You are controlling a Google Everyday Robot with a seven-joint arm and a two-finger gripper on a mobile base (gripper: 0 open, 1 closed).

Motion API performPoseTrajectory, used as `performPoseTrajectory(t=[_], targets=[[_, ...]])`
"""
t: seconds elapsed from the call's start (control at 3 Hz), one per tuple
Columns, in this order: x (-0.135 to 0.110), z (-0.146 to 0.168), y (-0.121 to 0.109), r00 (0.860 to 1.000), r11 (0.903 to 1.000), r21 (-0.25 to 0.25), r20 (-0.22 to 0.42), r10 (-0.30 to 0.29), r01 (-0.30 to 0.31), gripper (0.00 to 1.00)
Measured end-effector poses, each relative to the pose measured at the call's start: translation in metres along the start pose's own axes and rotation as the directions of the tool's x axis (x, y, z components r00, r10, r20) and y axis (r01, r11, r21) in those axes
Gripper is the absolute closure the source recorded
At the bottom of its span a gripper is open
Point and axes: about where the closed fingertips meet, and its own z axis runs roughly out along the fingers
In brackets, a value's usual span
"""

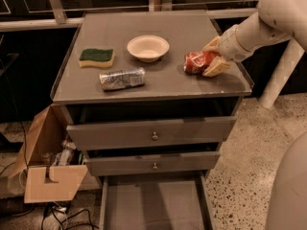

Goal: Pick coke can from bottom drawer and place on counter

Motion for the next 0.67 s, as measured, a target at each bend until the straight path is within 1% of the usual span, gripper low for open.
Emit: performPoseTrajectory(t=[0.33,0.67], targets=[[0.0000,0.0001,0.0000,1.000,1.0000,0.000,0.000,0.000,0.000,0.00],[0.0000,0.0001,0.0000,1.000,1.0000,0.000,0.000,0.000,0.000,0.00]])
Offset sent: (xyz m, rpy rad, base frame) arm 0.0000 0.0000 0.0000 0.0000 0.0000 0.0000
